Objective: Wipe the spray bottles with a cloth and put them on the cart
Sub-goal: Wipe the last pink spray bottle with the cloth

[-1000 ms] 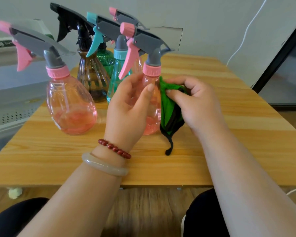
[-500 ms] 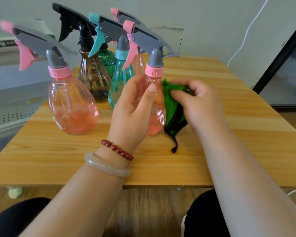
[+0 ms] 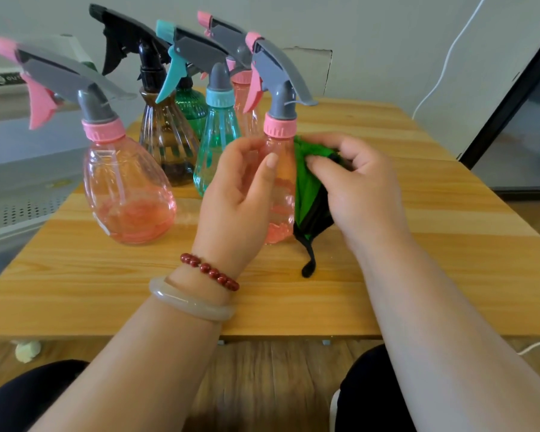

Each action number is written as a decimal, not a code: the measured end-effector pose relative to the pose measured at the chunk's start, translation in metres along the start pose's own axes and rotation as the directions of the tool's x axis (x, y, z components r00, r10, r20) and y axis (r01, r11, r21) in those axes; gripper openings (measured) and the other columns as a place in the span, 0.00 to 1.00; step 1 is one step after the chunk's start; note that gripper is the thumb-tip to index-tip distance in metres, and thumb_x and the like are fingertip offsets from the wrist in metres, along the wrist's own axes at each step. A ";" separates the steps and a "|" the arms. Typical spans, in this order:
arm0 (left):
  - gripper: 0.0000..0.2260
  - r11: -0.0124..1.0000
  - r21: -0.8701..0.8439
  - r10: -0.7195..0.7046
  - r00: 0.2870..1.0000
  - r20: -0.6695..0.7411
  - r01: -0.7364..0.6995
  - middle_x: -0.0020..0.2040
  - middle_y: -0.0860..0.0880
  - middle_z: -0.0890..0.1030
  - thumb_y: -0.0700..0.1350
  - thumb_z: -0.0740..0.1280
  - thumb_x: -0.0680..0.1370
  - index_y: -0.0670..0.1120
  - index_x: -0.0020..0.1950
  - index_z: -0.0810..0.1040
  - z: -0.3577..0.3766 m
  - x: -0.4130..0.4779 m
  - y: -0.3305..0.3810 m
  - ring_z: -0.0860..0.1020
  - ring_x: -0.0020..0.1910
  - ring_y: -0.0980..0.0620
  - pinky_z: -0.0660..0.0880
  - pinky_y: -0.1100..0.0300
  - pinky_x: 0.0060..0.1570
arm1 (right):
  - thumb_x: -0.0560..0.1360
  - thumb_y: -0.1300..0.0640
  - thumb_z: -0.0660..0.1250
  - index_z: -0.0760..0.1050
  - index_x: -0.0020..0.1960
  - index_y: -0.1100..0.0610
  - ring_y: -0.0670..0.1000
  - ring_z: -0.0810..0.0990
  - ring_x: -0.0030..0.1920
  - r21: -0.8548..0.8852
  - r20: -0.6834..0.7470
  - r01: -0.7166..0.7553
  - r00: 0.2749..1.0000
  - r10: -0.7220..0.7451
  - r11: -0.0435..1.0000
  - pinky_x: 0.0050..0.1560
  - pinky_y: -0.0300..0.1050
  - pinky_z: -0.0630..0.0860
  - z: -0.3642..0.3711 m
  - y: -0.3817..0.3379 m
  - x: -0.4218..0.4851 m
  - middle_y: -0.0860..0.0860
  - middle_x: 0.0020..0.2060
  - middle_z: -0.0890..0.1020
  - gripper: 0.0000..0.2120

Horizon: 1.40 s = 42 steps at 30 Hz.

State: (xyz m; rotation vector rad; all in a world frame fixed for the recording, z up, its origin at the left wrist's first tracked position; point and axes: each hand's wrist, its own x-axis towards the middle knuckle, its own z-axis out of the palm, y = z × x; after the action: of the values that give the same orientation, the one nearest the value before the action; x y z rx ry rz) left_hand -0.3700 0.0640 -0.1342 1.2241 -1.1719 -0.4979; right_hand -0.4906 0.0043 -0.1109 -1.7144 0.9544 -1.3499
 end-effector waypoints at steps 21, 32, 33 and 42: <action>0.13 0.999 0.035 0.034 0.998 0.045 -0.036 0.56 0.56 0.79 0.47 0.64 0.82 0.54 0.66 0.70 0.005 -0.002 -0.005 0.78 0.54 0.64 0.75 0.71 0.51 | 0.76 0.63 0.67 0.78 0.43 0.42 0.39 0.81 0.47 -0.058 -0.056 0.065 0.996 -0.068 0.996 0.51 0.34 0.76 0.005 0.003 -0.003 0.39 0.41 0.83 0.15; 0.21 0.984 0.154 0.077 0.995 0.055 -0.085 0.57 0.56 0.68 0.53 0.65 0.80 0.53 0.72 0.67 0.008 -0.002 -0.005 0.70 0.50 0.74 0.66 0.80 0.51 | 0.76 0.62 0.67 0.81 0.45 0.44 0.49 0.84 0.50 0.131 -0.045 0.063 0.997 -0.058 0.989 0.56 0.50 0.80 -0.001 0.000 0.002 0.45 0.45 0.86 0.13; 0.21 0.978 0.183 0.088 0.995 0.049 -0.096 0.54 0.57 0.68 0.52 0.66 0.80 0.53 0.72 0.69 0.008 -0.002 -0.006 0.70 0.49 0.73 0.66 0.80 0.51 | 0.76 0.63 0.66 0.81 0.46 0.43 0.48 0.84 0.51 0.105 -0.036 0.085 0.996 -0.081 0.991 0.56 0.48 0.79 0.002 0.000 0.000 0.44 0.45 0.85 0.14; 0.15 0.995 0.069 0.066 0.998 -0.012 -0.065 0.54 0.58 0.79 0.49 0.64 0.82 0.49 0.68 0.69 0.003 0.000 -0.009 0.79 0.50 0.64 0.76 0.66 0.51 | 0.75 0.57 0.69 0.82 0.46 0.44 0.46 0.83 0.51 0.058 0.026 -0.124 0.992 0.123 0.991 0.56 0.46 0.79 0.005 0.007 -0.003 0.44 0.46 0.86 0.08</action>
State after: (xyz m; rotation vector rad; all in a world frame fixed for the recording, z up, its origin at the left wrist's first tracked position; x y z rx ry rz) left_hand -0.3708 0.0600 -0.1424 1.2416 -1.2218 -0.4021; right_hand -0.4870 0.0045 -0.1193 -1.5961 0.9817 -1.2641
